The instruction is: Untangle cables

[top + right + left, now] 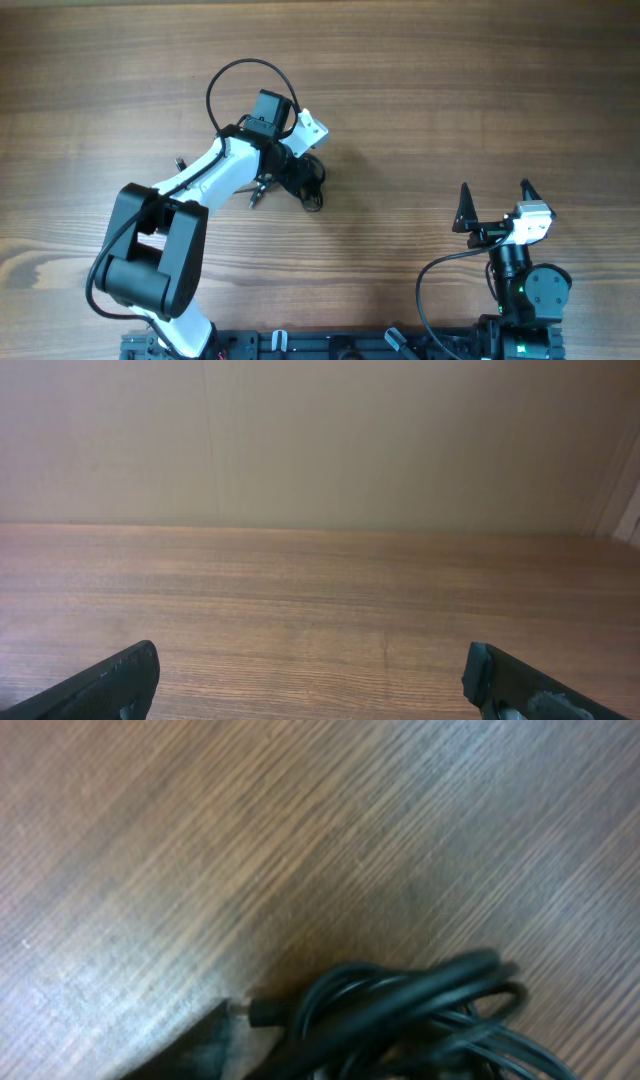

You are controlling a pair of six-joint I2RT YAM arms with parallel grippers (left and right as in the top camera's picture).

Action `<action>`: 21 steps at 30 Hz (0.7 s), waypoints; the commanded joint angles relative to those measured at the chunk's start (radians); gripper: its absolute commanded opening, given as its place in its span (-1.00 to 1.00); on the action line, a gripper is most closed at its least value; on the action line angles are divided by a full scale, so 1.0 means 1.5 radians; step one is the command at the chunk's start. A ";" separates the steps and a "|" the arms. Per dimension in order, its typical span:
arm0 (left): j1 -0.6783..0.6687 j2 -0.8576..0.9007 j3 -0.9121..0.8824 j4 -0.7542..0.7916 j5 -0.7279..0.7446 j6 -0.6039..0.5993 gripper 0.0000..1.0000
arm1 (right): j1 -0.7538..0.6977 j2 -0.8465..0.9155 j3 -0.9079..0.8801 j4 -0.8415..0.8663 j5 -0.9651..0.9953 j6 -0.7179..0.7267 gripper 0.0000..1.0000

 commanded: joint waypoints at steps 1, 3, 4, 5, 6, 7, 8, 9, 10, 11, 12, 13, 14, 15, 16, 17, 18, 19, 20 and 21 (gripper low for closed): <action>-0.003 0.004 0.007 0.020 0.010 0.004 -0.78 | 0.003 -0.005 -0.001 0.003 0.011 -0.012 0.99; -0.003 0.002 0.007 0.021 0.010 0.003 -0.92 | 0.003 -0.005 -0.001 0.003 0.011 -0.012 1.00; -0.003 0.001 0.008 0.021 0.011 0.001 -0.92 | 0.003 -0.005 -0.001 0.003 0.011 -0.012 1.00; -0.003 -0.003 0.009 0.023 0.010 -0.004 -0.92 | 0.003 -0.005 -0.001 0.003 0.011 -0.012 0.99; -0.003 -0.009 0.009 0.024 0.011 -0.004 -0.92 | 0.003 -0.005 -0.001 0.003 0.011 -0.012 0.99; -0.003 -0.019 0.009 0.023 0.011 -0.004 -0.92 | 0.003 -0.005 -0.001 0.003 0.011 -0.012 0.99; -0.003 -0.039 0.009 0.024 0.010 -0.004 -0.92 | 0.003 -0.005 -0.001 0.003 0.011 -0.012 0.99; -0.003 -0.055 0.009 0.024 0.010 -0.004 -0.92 | 0.003 -0.005 -0.001 0.003 0.011 -0.012 0.99; -0.003 -0.082 0.009 0.026 0.010 -0.004 -0.92 | 0.003 -0.005 -0.001 0.003 0.011 -0.012 1.00; -0.003 -0.106 0.009 0.029 0.010 -0.004 -0.92 | 0.003 -0.005 -0.001 0.003 0.011 -0.012 0.99; -0.003 -0.126 0.009 0.034 0.010 -0.004 -0.92 | 0.003 -0.005 -0.001 0.003 0.011 -0.012 0.99; -0.003 -0.150 0.009 0.042 0.008 -0.004 -0.92 | 0.003 -0.005 -0.001 0.003 0.011 -0.012 0.99; -0.003 -0.165 0.009 0.048 0.008 -0.004 -0.92 | 0.003 -0.005 -0.001 0.003 0.011 -0.012 0.99; -0.003 -0.192 0.009 0.061 0.008 -0.004 -0.92 | 0.003 -0.005 -0.001 0.003 0.011 -0.012 1.00; -0.003 -0.212 0.009 0.072 0.008 -0.004 -0.92 | 0.003 -0.005 -0.001 0.003 0.011 -0.012 1.00; -0.003 -0.231 0.009 0.082 0.008 -0.004 -0.92 | 0.003 -0.005 -0.001 0.003 0.011 -0.012 0.99; -0.003 -0.245 0.009 0.091 0.008 -0.004 -0.92 | 0.003 -0.005 -0.001 0.003 0.011 -0.012 1.00; -0.003 -0.265 0.009 0.103 0.008 -0.004 -0.92 | 0.003 -0.005 -0.001 0.003 0.011 -0.012 1.00; -0.003 -0.272 0.009 0.106 0.008 -0.003 -0.92 | 0.003 -0.005 -0.001 0.003 0.011 -0.012 1.00; -0.003 -0.277 0.009 0.108 0.008 0.001 -0.92 | 0.003 -0.005 -0.001 0.003 0.011 -0.012 0.99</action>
